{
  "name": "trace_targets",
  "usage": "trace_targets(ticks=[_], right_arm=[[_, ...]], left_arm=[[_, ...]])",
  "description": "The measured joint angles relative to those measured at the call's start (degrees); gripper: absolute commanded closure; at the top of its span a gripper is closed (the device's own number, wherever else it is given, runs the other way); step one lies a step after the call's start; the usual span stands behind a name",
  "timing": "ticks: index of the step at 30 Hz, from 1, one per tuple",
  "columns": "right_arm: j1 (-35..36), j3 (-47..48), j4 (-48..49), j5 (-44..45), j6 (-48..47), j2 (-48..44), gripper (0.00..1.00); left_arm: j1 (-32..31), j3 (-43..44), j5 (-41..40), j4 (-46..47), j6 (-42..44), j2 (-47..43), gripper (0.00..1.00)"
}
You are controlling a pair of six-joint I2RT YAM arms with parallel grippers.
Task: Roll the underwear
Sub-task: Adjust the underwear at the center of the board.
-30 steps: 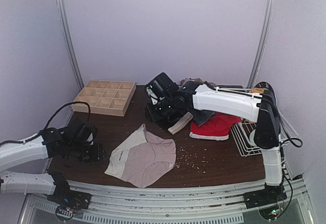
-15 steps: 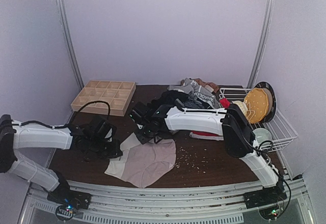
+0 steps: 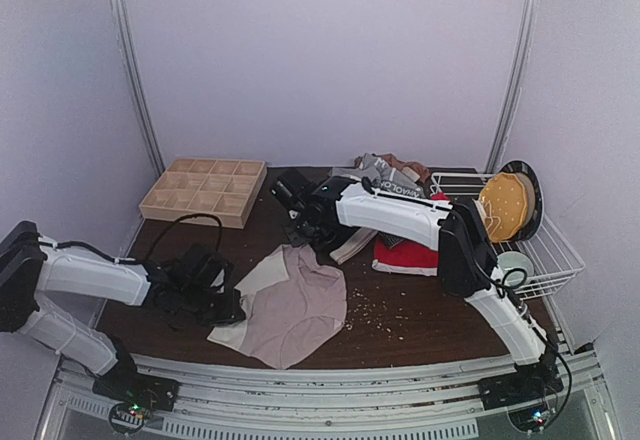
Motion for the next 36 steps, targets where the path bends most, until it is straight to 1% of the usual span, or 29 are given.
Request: trace_targets(ticks=[1,2,4,5,6,7,8,12,15,17,20,23,25,30,36], right_arm=[[-0.5,0.5,-0.5,0.0,0.0,0.1,0.8],[-0.7,0.5,-0.7,0.0,0.0,0.1,0.75],[-1.2,-0.4,-0.7,-0.2,0.1,-0.5,0.67],[-1.4,-2.3,0.1,-0.5,0.2,-1.7,0.65],[-1.6,-5.0,0.7,-0.9,0.2,-3.4,0.63],[-1.7,-7.5,1.2,-1.4,0.5,-5.1,0.63],[-1.7,-11.0,2.2,-2.1,0.6,-7.6,0.62],[-1.0,-21.8,6.6,-5.0,2.3,-18.7,0.63],[0.1,-29.3,12.0,-7.1,4.7,-27.1,0.64],[0.6,-34.3,15.8,-7.6,6.1,-31.1,0.64],[1.4,-43.0,20.9,-8.2,8.5,-35.2,0.64],[1.5,-50.9,23.5,-8.5,10.5,-37.2,0.64],[1.5,-54.3,24.3,-8.5,11.1,-37.7,0.64],[1.5,-59.9,25.9,-8.6,12.2,-40.3,0.65],[1.5,-64.0,28.7,-8.6,12.6,-45.1,0.65]], left_arm=[[-0.2,0.0,-0.1,0.0,0.0,0.0,1.0],[-0.4,0.0,-0.3,-0.2,0.0,-0.2,0.94],[-0.8,0.0,-1.3,-2.0,0.3,-1.5,0.79],[-1.0,0.0,-1.9,-3.4,0.5,-2.6,0.69],[-1.1,0.3,-2.6,-5.0,0.9,-3.9,0.63],[-1.3,0.8,-3.4,-7.0,1.4,-5.6,0.58],[-1.4,1.6,-4.2,-9.0,2.0,-7.2,0.56],[-1.6,7.7,-8.3,-15.3,4.7,-11.9,0.55],[-1.6,13.1,-10.8,-17.4,7.5,-11.0,0.55],[-1.7,17.3,-12.1,-18.8,9.3,-7.2,0.55],[-2.3,23.8,-14.3,-20.8,11.3,1.7,0.53],[-3.0,29.5,-16.3,-22.1,13.0,11.0,0.49],[-3.3,32.3,-17.3,-22.9,14.1,16.0,0.46],[-3.4,40.0,-18.9,-25.2,16.1,25.8,0.4],[-3.6,45.5,-20.0,-25.7,16.6,30.7,0.39]])
